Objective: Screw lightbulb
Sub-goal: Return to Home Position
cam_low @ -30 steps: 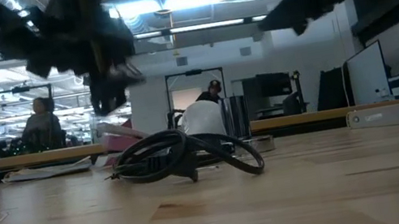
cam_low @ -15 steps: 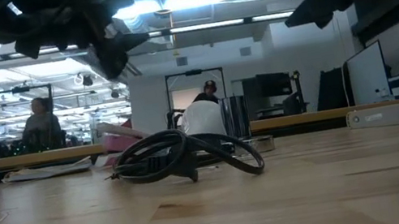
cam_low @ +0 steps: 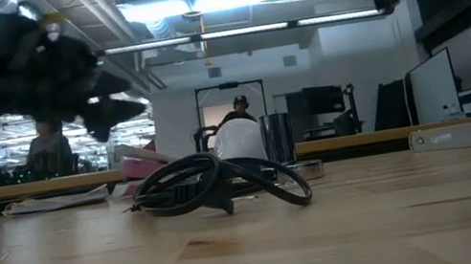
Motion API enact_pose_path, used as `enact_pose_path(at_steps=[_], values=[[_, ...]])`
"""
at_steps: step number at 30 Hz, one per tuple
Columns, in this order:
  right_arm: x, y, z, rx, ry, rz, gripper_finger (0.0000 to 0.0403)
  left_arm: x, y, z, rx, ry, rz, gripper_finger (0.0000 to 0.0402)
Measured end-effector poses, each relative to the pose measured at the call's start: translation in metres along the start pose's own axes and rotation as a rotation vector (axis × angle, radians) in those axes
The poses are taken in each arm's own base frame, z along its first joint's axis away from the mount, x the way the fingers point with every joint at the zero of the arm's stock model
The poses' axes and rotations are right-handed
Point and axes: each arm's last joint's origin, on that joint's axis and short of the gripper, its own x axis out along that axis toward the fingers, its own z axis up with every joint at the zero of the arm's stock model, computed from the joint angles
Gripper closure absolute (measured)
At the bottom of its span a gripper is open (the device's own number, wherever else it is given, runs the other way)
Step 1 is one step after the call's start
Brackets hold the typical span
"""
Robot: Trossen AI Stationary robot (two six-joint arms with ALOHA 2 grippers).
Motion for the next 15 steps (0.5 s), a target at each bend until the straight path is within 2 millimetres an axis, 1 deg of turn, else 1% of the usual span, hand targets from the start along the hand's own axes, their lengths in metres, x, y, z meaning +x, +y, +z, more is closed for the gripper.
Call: enact_pose_path(at_steps=[3, 7, 10, 15], values=[[-0.001, 0.006, -0.028, -0.004, -0.086, -0.017, 0.0397, -0.018, 0.002, -0.016, 0.046, -0.071, 0.015, 0.0155], [-0.006, 0.018, -0.077, 0.051, -0.177, -0.030, 0.0397, -0.019, 0.008, -0.022, 0.084, -0.024, 0.092, 0.0155], [-0.005, 0.018, -0.084, 0.099, -0.097, -0.051, 0.0397, -0.019, 0.010, -0.025, 0.112, -0.002, 0.119, 0.0155], [-0.004, 0.018, -0.088, 0.057, -0.059, -0.063, 0.0397, -0.019, 0.012, -0.029, 0.131, 0.034, 0.168, 0.0155]])
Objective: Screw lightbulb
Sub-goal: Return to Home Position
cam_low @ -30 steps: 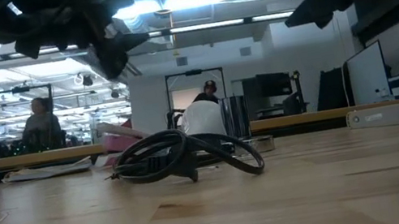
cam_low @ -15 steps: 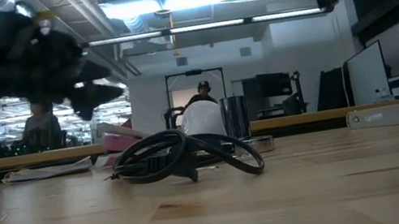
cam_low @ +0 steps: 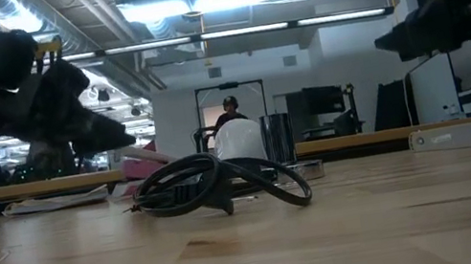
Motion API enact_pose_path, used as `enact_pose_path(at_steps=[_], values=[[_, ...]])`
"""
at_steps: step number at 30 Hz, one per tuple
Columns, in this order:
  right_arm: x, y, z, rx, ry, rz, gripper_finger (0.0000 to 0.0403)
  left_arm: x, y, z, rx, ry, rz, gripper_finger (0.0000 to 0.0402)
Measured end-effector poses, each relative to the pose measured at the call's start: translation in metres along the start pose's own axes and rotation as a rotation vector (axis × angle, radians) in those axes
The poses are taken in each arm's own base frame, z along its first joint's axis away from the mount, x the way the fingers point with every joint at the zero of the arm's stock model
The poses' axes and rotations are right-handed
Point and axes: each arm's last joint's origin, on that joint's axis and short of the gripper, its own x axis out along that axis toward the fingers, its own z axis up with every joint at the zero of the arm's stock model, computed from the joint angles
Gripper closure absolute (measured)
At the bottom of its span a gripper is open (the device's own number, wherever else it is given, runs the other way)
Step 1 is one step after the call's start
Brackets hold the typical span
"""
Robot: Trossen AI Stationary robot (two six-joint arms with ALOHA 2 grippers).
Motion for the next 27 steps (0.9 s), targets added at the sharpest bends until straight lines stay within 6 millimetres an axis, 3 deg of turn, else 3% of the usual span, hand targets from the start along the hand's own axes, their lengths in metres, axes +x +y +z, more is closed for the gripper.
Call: enact_pose_path(at_steps=[17, 27], values=[[-0.001, 0.002, -0.015, 0.027, 0.158, 0.002, 0.0397, -0.006, 0.004, -0.033, -0.074, 0.343, 0.056, 0.0155], [-0.010, 0.003, -0.013, 0.024, 0.144, -0.004, 0.0397, -0.016, 0.001, -0.025, -0.071, 0.323, 0.052, 0.0155]])
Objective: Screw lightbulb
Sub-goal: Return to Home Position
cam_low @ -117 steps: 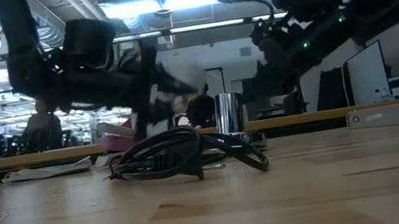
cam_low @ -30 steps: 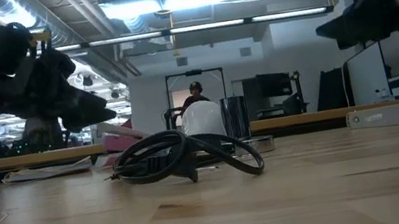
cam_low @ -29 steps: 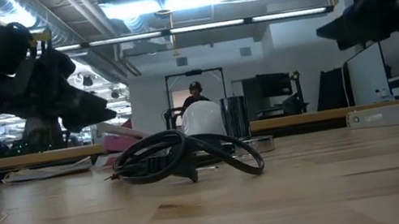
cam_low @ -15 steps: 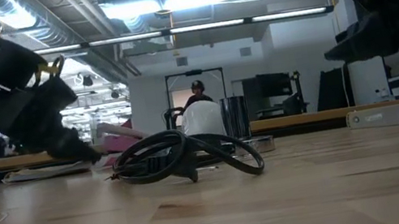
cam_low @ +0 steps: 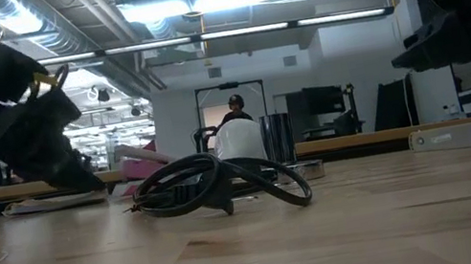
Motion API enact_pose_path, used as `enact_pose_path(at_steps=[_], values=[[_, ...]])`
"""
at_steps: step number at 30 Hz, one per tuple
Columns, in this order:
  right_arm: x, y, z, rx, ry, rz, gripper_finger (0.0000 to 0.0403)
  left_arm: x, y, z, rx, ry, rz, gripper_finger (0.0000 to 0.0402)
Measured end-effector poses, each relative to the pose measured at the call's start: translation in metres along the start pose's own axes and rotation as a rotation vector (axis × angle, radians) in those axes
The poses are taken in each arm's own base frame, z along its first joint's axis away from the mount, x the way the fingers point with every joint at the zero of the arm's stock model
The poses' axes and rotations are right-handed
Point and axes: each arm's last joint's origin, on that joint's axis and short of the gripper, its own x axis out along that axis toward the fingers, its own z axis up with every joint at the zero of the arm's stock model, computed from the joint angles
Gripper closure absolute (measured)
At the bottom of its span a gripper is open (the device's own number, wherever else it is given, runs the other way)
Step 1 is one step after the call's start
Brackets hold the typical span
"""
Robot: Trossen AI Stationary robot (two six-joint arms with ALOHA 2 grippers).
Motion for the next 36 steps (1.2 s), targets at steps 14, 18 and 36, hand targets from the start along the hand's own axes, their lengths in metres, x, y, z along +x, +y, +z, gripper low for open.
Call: enact_pose_path(at_steps=[14, 18, 36], values=[[-0.024, 0.002, 0.014, -0.036, -0.199, -0.027, 0.0397, -0.039, -0.010, 0.018, 0.047, -0.274, -0.047, 0.0155], [-0.025, 0.003, 0.015, -0.039, -0.215, -0.029, 0.0397, -0.054, -0.013, 0.023, 0.070, -0.409, -0.067, 0.0155], [-0.033, 0.003, 0.022, -0.057, -0.322, -0.055, 0.0397, -0.076, -0.018, 0.033, 0.102, -0.647, -0.104, 0.0155]])
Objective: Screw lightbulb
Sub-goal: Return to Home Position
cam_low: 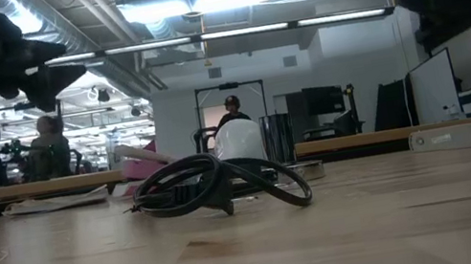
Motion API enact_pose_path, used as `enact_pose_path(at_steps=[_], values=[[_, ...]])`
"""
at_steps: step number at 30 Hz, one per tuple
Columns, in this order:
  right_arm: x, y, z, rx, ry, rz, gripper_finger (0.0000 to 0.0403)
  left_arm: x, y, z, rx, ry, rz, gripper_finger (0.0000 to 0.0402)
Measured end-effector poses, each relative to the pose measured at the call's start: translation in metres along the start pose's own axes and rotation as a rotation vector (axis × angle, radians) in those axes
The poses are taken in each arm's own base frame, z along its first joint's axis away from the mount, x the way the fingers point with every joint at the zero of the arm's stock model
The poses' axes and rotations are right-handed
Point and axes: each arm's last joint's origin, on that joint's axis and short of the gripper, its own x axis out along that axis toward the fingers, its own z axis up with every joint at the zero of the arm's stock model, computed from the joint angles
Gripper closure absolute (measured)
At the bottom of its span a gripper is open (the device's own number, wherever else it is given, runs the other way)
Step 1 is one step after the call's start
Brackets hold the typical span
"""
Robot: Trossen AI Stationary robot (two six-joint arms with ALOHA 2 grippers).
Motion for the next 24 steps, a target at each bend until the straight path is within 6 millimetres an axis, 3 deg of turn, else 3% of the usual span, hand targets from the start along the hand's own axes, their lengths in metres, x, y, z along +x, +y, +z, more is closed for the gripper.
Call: enact_pose_path(at_steps=[24], values=[[0.0000, 0.0003, -0.0029, 0.005, 0.030, 0.001, 0.0397, 0.0000, 0.0004, -0.0023, -0.036, 0.024, 0.006, 0.0155]])
